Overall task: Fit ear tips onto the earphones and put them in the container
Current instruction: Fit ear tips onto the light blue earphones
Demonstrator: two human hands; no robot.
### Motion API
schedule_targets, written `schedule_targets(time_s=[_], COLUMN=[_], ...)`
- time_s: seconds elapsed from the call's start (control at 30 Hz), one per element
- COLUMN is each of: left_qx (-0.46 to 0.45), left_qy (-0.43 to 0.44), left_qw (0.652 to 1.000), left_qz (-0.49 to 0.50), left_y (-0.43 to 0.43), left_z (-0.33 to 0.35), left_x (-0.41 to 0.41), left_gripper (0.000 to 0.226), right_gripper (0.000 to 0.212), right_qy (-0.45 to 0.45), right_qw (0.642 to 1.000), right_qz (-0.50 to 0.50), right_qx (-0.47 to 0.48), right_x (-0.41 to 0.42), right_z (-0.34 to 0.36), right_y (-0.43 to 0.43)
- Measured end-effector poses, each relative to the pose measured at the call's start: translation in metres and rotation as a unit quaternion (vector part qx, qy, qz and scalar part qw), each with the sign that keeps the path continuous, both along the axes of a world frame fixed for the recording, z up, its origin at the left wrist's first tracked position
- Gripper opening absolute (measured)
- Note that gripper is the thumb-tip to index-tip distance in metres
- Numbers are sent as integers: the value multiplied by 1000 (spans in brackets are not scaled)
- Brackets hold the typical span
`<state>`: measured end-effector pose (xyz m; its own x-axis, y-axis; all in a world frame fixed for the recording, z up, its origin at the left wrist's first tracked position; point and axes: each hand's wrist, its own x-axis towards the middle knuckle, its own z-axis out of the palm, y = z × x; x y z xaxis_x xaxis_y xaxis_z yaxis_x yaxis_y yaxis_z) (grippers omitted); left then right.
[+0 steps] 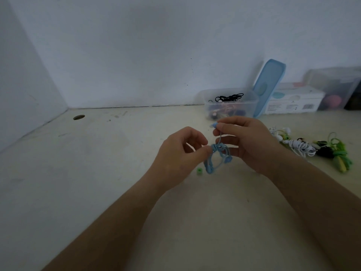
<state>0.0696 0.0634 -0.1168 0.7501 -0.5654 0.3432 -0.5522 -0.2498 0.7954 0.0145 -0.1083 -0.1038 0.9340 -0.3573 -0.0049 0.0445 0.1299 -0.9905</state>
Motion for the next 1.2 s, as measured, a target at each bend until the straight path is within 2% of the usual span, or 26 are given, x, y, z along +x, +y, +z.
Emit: schedule_targets(time_s=[0.1, 0.23, 0.4, 0.53, 0.6, 0.73, 0.83, 0.97, 1.2], left_qx=[9, 76, 40, 7, -33, -92, -128, -145, -156], left_qy=[-79, -249, -306, -275, -218, -39, 44, 99, 134], left_qw=[996, 966, 951, 960, 973, 993, 989, 983, 978], left_qz=[-27, 3, 22, 51, 63, 59, 51, 47, 38], left_y=[-3, -7, -10, -12, -11, -12, -12, -12, -11], left_z=[0, 1, 1, 0, 1, 2, 1, -1, -5], left_x=[-7, -10, -12, -9, -10, -9, -6, -2, 5], left_gripper=[24, 35, 38, 28, 23, 14, 13, 18, 23], right_gripper=[6, 9, 9, 6, 9, 9, 9, 7, 8], right_qy=[-12, -30, -48, -53, -56, -54, -50, 16, 76], right_qw=[998, 992, 979, 976, 982, 993, 970, 947, 922], right_qz=[-20, -18, -2, -19, -43, -106, -137, -105, -94], right_qx=[53, 122, 200, 211, 176, -24, -193, -304, -367], right_x=[-1, -1, -2, -4, -5, -7, -7, -2, 11], right_z=[3, 5, 7, 10, 12, 12, 9, -1, -19], right_y=[-1, -1, 4, 6, 4, -1, -2, 0, 3])
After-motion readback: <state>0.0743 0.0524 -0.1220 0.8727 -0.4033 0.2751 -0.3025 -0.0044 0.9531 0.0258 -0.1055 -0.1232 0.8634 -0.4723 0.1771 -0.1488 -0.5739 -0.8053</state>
